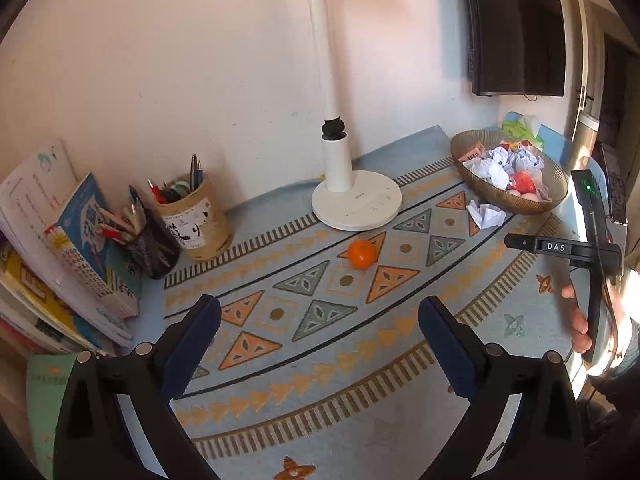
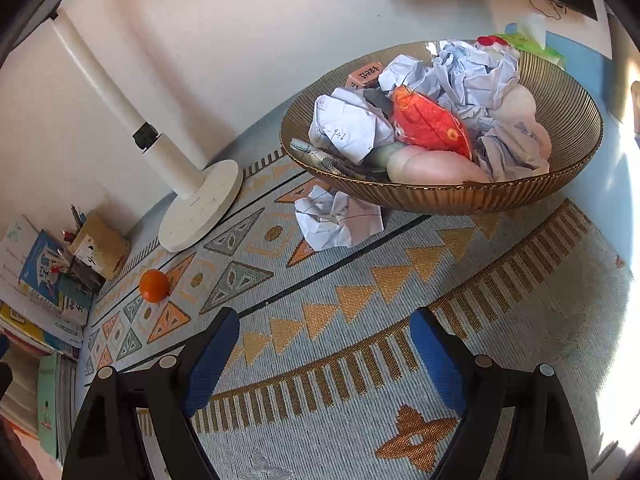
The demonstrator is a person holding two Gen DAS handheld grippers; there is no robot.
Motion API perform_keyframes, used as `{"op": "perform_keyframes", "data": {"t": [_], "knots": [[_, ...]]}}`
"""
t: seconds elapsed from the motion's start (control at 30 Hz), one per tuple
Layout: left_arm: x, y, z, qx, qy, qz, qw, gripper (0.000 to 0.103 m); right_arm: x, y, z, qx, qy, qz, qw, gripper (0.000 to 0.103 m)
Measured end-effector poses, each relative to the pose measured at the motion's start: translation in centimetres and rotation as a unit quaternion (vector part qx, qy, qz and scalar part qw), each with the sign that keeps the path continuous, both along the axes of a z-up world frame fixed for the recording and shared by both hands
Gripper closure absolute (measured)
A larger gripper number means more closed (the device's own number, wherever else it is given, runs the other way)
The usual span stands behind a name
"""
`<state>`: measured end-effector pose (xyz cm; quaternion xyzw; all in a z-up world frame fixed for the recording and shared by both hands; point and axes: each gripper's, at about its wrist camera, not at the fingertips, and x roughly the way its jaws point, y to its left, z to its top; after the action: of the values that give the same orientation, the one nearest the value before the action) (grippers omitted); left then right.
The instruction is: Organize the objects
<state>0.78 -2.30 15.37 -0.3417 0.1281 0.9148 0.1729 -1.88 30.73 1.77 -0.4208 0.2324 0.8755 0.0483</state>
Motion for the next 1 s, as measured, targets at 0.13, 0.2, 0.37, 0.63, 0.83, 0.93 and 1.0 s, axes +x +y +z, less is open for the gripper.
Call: {"op": "perform_keyframes", "data": {"t": [0.13, 0.2, 0.37, 0.63, 0.83, 0.93, 1.0], "knots": [[-4.5, 3.1, -4.9, 0.059, -0.051, -0.006, 0.9970, 0.002, -2.3, -0.7, 0.2, 0.016, -0.007, -0.012, 1.000, 0.017], [-7.4, 4.7, -8.1, 0.070, -0.078, 0.000, 0.9945, 0.003, -3.7, -0.9, -0.3, 0.020, -0.021, -0.020, 0.999, 0.017], [-11.9, 6.8, -12.7, 0.083, -0.108, 0.003, 0.9907, 0.007, -6.0, -1.2, -1.1, 0.042, -0.028, -0.078, 0.996, 0.017], [-14.3, 8.5, -13.4, 0.064, -0.098, 0.043, 0.9922, 0.028, -7.8, -2.9, -1.2, 0.096, -0.023, -0.087, 0.991, 0.049], [-14.3, 9.0, -14.2, 0.055, -0.102, 0.046, 0.9922, 0.066, -7.5, -3.3, -0.7, 0.078, -0.009, -0.045, 0.996, 0.063], [-13.4, 9.2, -14.0, 0.048, -0.099, 0.046, 0.9928, 0.067, -6.2, -4.2, -0.4, 0.074, -0.002, -0.005, 0.997, 0.063], [-12.3, 9.2, -13.9, 0.047, -0.103, 0.047, 0.9925, 0.067, -4.9, -5.0, -0.2, 0.065, 0.003, 0.045, 0.997, 0.063]]}}
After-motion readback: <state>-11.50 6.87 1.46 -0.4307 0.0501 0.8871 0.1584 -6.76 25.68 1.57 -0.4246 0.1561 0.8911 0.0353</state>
